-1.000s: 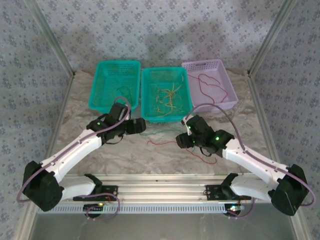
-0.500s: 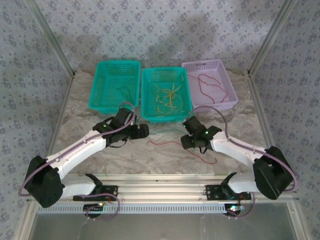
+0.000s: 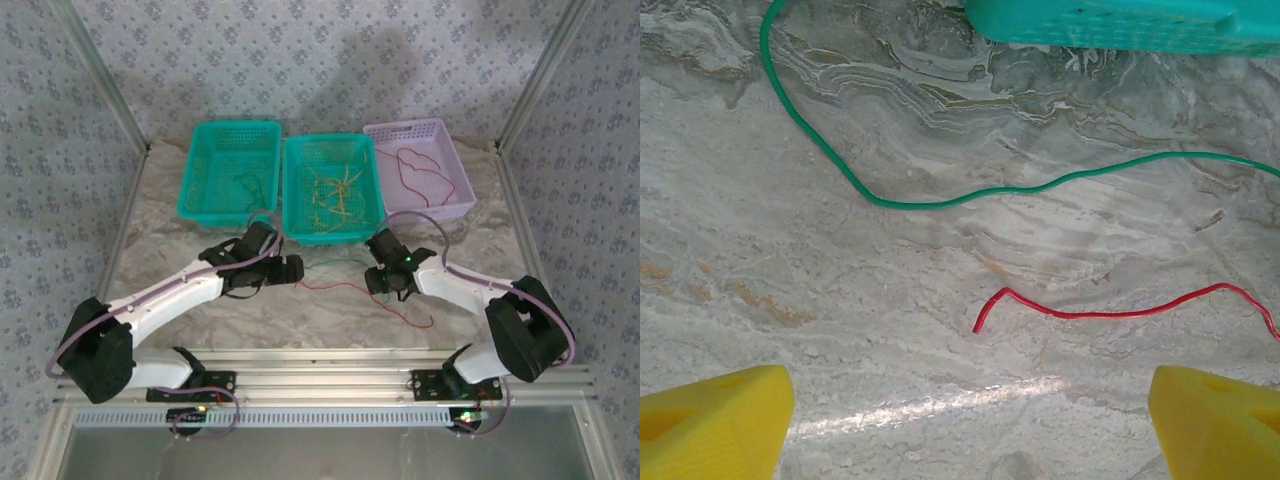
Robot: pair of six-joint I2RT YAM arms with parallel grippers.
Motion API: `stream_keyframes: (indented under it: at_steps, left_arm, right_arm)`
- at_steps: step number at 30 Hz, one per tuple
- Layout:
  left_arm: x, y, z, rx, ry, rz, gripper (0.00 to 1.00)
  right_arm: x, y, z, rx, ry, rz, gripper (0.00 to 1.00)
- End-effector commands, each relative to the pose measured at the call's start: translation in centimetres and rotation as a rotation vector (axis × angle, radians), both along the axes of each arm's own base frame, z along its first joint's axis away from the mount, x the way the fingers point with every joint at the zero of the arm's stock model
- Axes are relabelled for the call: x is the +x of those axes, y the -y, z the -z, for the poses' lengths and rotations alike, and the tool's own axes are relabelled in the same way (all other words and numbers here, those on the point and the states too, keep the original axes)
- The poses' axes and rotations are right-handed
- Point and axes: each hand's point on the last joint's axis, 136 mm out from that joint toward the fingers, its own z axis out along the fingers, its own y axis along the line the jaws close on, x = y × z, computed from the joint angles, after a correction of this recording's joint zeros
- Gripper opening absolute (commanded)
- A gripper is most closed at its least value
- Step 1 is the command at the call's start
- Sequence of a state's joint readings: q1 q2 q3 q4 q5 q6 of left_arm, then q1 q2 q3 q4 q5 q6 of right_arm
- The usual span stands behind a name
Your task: Untangle the cables
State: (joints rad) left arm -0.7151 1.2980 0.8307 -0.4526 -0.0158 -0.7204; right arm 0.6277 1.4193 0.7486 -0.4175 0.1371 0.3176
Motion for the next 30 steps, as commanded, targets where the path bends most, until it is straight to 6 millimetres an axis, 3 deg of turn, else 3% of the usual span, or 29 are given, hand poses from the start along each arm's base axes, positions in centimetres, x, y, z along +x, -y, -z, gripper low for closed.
stream_keyframes:
  at_steps: [1, 10, 18, 21, 26, 30]
  left_arm:
    - [0.3, 0.7, 0.2, -0.014, 0.005, 0.001, 0.92]
    - [1.1, 3.1, 2.0, 0.005, -0.025, 0.027, 0.87]
    - [3.1, 1.8, 2.8, 0.169, 0.037, -0.003, 0.85]
    - [4.0, 2.5, 2.9, 0.193, 0.050, 0.027, 0.84]
    - [4.6, 6.0, 3.3, 0.166, 0.052, 0.159, 0.80]
    - [3.8, 9.4, 2.0, 0.166, 0.114, 0.268, 0.82]
  right_arm:
    - [-0.1, -0.5, -0.3, 0.021, 0.000, -0.022, 0.52]
    - [0.2, -0.8, -5.0, 0.099, 0.133, -0.025, 0.55]
    - [-1.5, -2.5, -7.4, 0.196, 0.202, -0.130, 0.58]
    - [-1.8, -3.0, -8.3, 0.228, 0.241, -0.145, 0.59]
    - [-2.1, -2.4, -10.6, 0.262, 0.365, -0.130, 0.61]
    - [-2.3, -0.8, -13.9, 0.296, 0.483, -0.084, 0.64]
